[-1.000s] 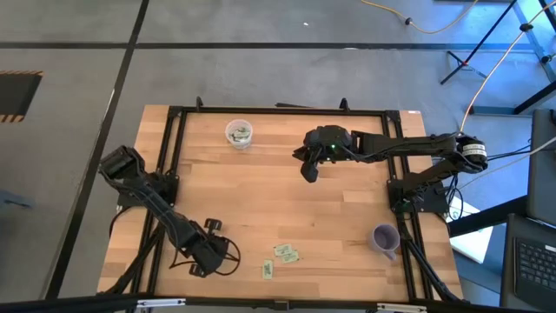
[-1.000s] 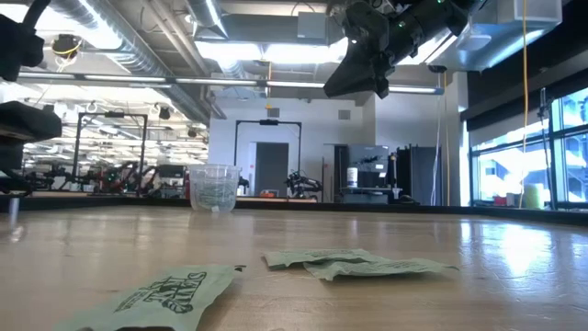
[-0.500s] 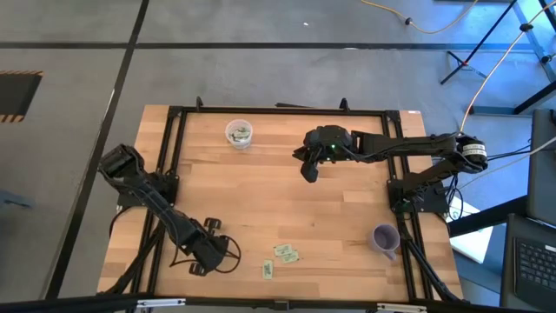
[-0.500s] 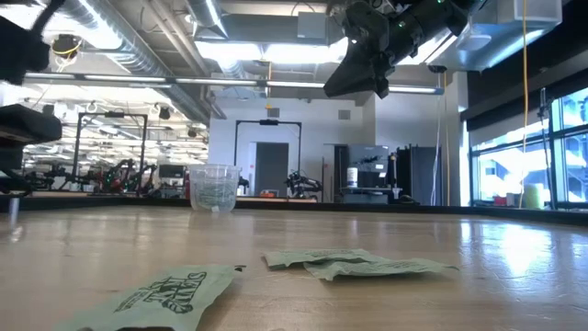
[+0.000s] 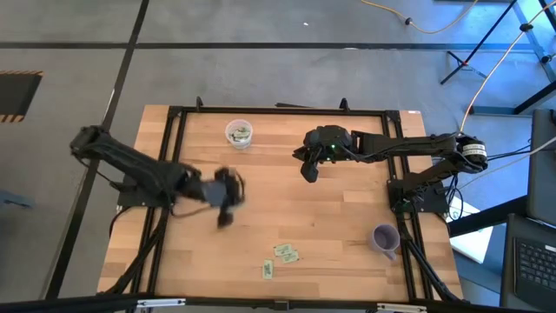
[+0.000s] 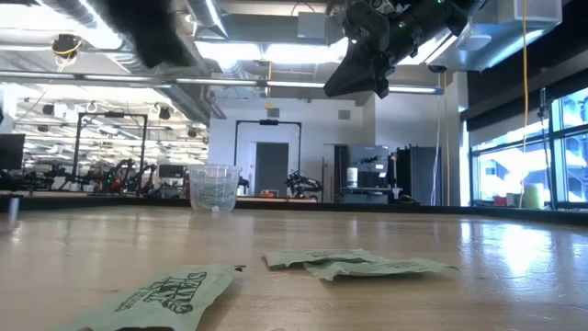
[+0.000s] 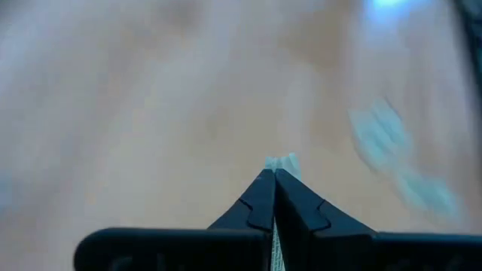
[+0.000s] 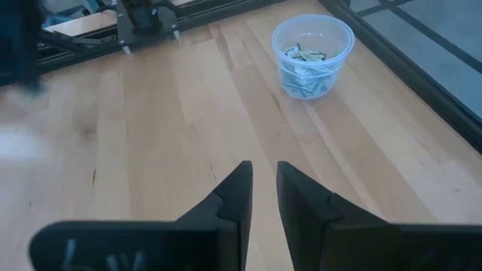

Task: Pick and place items into bin
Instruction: Put the stevia packet into the transparent bin

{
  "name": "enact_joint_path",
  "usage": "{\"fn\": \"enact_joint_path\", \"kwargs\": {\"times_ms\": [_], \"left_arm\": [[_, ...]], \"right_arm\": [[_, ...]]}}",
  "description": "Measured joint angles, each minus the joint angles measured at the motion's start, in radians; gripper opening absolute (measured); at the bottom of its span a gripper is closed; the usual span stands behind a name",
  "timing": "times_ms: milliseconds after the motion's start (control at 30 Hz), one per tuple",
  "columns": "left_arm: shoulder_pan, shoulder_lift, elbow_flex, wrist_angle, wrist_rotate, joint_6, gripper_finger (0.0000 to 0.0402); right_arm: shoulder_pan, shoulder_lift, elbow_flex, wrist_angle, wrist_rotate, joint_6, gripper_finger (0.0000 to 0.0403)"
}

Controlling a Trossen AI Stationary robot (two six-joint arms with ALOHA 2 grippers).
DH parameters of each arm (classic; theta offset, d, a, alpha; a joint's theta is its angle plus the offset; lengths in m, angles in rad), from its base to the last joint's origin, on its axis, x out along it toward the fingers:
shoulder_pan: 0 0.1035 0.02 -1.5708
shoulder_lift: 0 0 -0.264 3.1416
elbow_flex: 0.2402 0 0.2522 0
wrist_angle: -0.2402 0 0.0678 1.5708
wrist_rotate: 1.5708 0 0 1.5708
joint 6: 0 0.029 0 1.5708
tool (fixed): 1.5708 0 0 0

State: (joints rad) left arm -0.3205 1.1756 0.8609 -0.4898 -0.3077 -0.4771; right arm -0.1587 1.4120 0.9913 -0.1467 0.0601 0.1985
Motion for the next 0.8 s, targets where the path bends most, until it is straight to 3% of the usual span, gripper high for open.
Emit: {"fn": "enact_joint_path", "kwargs": {"times_ms": [133, 233, 533, 667, 800], "left_arm": [[0.176, -0.074, 0.001, 0.052, -0.218, 0.170, 0.0003], [0.333, -0.088, 0.001, 0.086, -0.299, 0.223, 0.0002], [0.748, -0.014, 0.000, 0.188, -0.077, 0.333, 0.0003], [0.836, 0.065, -0.007, 0.198, 0.015, 0.320, 0.0003], [0.865, 0.163, -0.009, 0.232, 0.039, 0.318, 0.0003]], "right_arm": [[0.000, 0.000, 0.000, 0.002, 0.000, 0.002, 0.0068], [0.000, 0.000, 0.000, 0.007, 0.000, 0.002, 0.0068], [0.000, 0.000, 0.000, 0.007, 0.000, -0.028, 0.0068], [0.000, 0.000, 0.000, -0.001, 0.000, -0.051, 0.0068], [0.000, 0.000, 0.000, -0.002, 0.000, -0.056, 0.0068]]}}
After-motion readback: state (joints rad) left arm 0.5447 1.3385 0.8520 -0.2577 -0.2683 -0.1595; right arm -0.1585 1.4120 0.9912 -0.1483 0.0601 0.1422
